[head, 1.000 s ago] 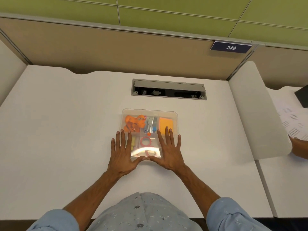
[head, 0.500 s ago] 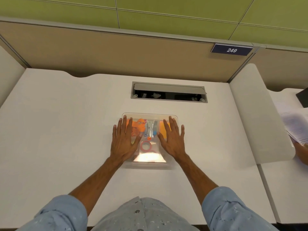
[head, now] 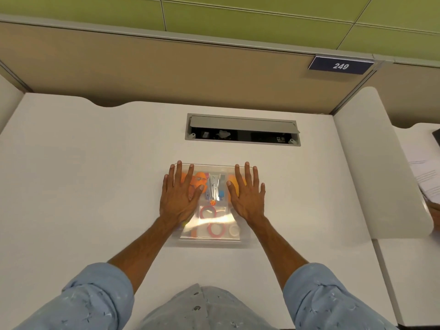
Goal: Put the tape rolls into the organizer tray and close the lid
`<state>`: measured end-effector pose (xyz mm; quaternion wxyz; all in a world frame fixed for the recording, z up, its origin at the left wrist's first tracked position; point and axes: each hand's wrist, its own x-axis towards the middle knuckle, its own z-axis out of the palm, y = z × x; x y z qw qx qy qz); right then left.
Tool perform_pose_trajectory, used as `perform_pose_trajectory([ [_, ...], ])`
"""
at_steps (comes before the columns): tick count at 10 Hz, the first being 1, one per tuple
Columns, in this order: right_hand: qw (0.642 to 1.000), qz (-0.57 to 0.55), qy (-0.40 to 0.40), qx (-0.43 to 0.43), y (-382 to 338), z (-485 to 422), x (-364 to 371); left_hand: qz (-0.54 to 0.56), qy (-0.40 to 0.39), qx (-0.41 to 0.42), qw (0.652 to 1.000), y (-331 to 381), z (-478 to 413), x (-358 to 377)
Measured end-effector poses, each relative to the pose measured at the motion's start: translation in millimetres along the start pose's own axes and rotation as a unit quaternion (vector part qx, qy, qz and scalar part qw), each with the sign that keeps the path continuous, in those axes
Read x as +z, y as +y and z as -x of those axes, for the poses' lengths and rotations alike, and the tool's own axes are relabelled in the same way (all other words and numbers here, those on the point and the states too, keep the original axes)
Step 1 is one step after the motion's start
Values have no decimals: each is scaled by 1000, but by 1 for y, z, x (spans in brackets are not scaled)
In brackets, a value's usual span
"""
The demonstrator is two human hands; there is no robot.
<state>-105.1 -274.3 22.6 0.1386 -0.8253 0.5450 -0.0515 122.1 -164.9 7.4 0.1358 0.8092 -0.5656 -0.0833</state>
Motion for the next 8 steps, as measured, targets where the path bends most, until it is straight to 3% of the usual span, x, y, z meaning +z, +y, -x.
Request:
perform_pose_trajectory([
  [2, 999, -26, -22, 18, -1, -1, -2, -8, -4, 8, 1000, -3, -2, 2],
  [5, 998, 55, 19, -6, -4, 4, -6, -15, -2, 1, 1000, -1, -1, -1],
  [8, 994, 78, 55, -46, -8, 11, -16, -16, 22, 69, 997, 6, 2, -20],
])
